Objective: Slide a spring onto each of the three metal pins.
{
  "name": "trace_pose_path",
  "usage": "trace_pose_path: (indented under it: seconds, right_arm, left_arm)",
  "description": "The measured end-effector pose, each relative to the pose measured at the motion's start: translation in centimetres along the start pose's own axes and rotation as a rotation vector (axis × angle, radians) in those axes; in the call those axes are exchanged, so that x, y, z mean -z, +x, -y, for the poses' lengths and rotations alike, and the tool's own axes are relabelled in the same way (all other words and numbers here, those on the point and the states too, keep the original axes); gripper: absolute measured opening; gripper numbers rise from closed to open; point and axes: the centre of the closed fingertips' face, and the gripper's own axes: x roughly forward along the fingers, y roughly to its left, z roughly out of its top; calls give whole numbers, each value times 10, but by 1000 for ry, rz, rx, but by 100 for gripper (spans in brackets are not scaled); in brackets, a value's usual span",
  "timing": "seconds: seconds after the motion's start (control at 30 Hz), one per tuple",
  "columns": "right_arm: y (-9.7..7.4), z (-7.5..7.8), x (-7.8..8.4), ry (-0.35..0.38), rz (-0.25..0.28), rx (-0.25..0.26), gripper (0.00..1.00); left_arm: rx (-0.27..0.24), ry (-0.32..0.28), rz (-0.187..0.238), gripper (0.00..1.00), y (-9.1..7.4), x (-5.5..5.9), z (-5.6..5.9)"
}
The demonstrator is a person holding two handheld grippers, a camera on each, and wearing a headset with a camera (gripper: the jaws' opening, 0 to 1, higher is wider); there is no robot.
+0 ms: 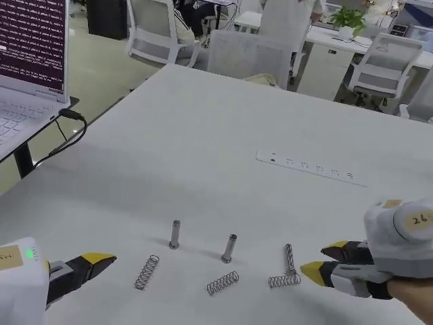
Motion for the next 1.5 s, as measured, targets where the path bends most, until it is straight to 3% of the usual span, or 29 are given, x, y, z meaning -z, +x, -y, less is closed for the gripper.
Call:
trace_pose_path:
  seconds: [1.5]
  right_arm:
    - [51, 14, -6, 43, -129, 1, 22]
  left_arm:
    - [5, -7, -5, 91, 2, 2, -1]
